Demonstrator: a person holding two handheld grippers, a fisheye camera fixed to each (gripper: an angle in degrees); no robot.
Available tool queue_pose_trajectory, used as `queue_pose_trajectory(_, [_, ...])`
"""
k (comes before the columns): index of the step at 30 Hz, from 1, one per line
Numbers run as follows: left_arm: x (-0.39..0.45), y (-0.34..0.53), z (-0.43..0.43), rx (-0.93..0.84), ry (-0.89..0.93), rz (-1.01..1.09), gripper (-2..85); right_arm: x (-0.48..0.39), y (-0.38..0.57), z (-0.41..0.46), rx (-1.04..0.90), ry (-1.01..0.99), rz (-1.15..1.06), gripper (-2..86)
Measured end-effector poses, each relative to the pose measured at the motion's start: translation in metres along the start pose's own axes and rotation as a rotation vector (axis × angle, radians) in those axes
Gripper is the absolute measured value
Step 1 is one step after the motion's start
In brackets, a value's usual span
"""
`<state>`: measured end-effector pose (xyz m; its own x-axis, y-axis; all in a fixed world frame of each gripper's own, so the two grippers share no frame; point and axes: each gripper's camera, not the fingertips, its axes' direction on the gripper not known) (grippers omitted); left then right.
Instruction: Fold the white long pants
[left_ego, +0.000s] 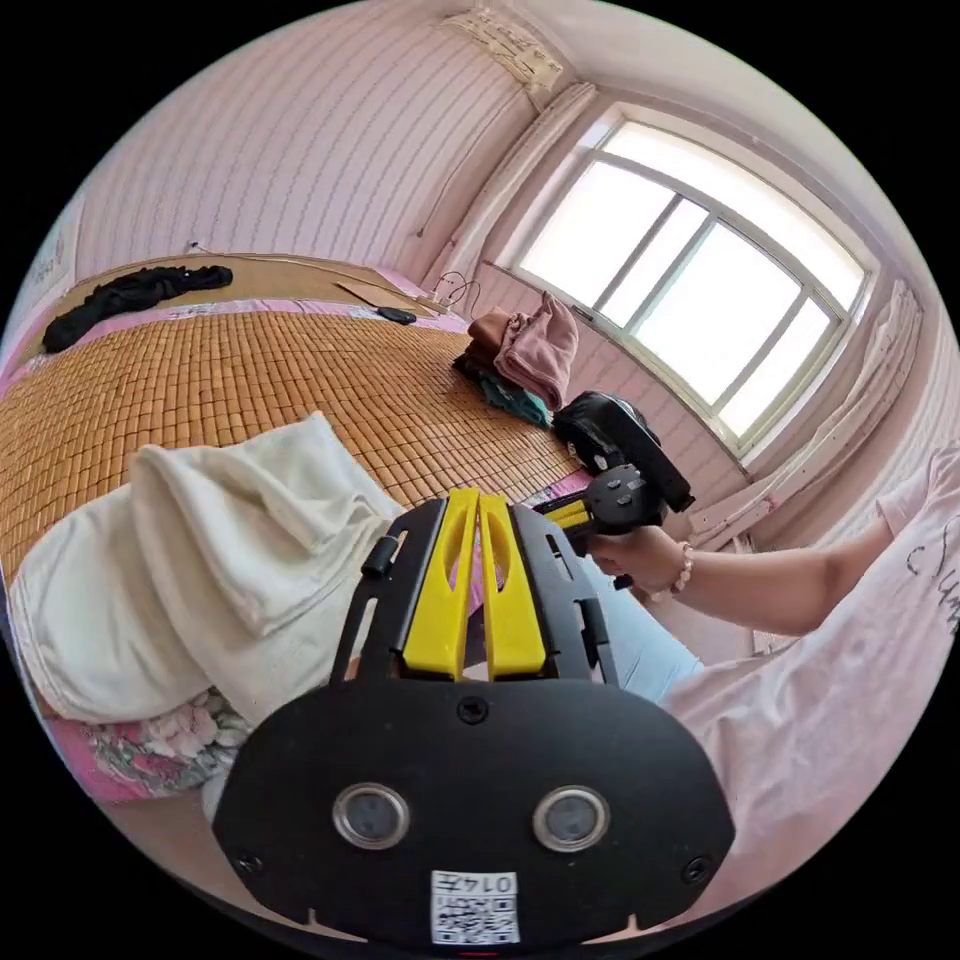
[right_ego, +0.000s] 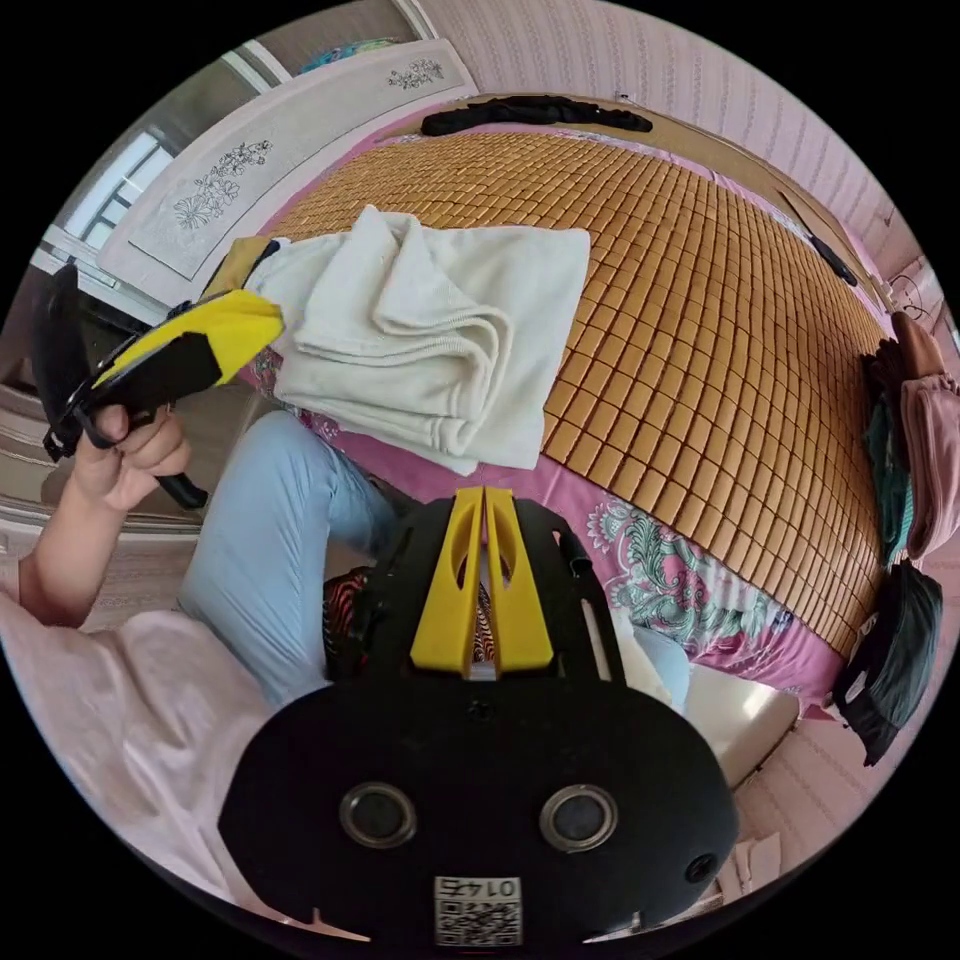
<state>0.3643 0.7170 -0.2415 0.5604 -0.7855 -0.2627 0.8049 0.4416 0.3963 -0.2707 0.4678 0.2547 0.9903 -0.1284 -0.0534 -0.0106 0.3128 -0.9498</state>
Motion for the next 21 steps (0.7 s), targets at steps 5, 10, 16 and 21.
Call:
queue_pose_trajectory(5, [-0.069, 0.041, -0.088, -0.006, -0.477, -0.204, 1.5, 0.027, -0.036, -0.002, 0.144, -0.12, 0.038, 7.5])
queue_pose_trajectory(10, [-0.157, 0.041, -0.141, -0.032, -0.661, -0.422, 8.2, 0.013, -0.111, 0.032, 0.095, -0.114, -0.051, 19.1])
queue_pose_trajectory(16, [-0.222, -0.007, -0.156, -0.042, -0.643, -0.528, 13.8, 0.007, -0.192, 0.086, 0.009, -0.002, -0.08, 24.4])
queue_pose_trajectory(21, [-0.27, -0.02, -0.114, -0.296, -0.697, -0.608, 15.8, -0.036, -0.216, 0.151, -0.147, 0.198, -0.249, 17.5])
